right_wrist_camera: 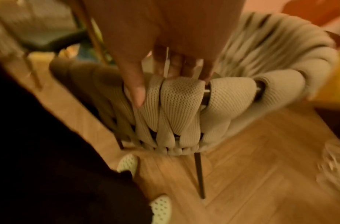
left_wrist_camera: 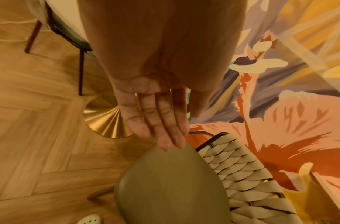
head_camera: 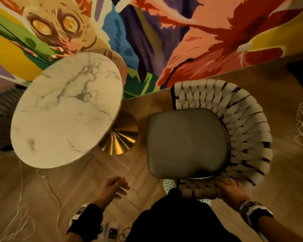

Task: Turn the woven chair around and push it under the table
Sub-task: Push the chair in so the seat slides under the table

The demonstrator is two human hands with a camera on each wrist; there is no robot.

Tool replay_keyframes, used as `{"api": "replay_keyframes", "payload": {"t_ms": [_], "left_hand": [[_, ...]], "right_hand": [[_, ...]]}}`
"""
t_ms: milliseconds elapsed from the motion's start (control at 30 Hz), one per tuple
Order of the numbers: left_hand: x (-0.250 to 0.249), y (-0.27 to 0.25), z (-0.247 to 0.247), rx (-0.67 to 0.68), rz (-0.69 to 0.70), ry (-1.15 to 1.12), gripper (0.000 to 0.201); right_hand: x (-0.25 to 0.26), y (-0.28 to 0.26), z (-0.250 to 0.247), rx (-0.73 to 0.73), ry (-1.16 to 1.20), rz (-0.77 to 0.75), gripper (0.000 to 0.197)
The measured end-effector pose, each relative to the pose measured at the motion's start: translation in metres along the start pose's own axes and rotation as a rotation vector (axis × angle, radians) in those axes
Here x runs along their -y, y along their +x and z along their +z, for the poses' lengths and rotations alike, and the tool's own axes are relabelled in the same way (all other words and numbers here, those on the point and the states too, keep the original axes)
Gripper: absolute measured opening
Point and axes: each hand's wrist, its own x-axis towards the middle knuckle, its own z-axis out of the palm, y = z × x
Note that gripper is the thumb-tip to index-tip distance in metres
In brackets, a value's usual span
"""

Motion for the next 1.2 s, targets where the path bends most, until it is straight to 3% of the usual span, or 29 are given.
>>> {"api": "replay_keyframes", "payload": {"t_ms": [67,133,200,300,366,400,566,733,866,1000,1199], "left_hand": [[0.011,-0.009,0.009,-0.008,-0.012,-0.009,0.027],[0.021,-0.014,0.021,-0.007,-0.044,-0.011,0.025],[0.031,-0.016,0.032,-0.011,-0.065,-0.031,0.024],[0.038,-0.017,0.043,-0.01,-0.089,-0.054,0.025],[0.043,-0.018,0.044,0.001,-0.104,-0.056,0.024],[0.045,-0.018,0.043,0.005,-0.112,-0.056,0.024],[0.074,-0.026,0.022,-0.068,-0.164,-0.061,0.025],[0.112,-0.026,-0.002,-0.067,-0.301,-0.047,0.024],[0.113,-0.006,-0.022,-0.013,-0.363,-0.033,0.026],[0.096,0.021,-0.042,0.058,-0.354,0.019,0.021],[0.079,0.057,-0.085,0.054,-0.34,0.036,0.025]], "right_hand": [[-0.003,-0.018,0.0,-0.093,0.245,-0.014,0.033],[-0.009,-0.044,-0.006,-0.3,0.519,0.041,0.022],[-0.029,-0.062,-0.001,-0.452,0.812,0.23,0.024],[-0.063,-0.072,-0.001,-0.419,1.432,0.648,0.047],[-0.077,-0.068,-0.009,-0.369,1.876,0.768,0.059],[-0.082,-0.063,-0.016,-0.351,1.983,0.775,0.06],[-0.064,-0.029,-0.078,-0.302,2.006,0.579,0.036],[-0.058,-0.007,-0.104,-0.292,1.941,0.564,0.011],[-0.042,0.026,-0.126,-0.278,1.894,0.566,0.008],[-0.022,0.063,-0.154,-0.261,1.797,0.557,0.038],[0.014,0.12,-0.205,-0.227,1.821,0.57,0.014]]}}
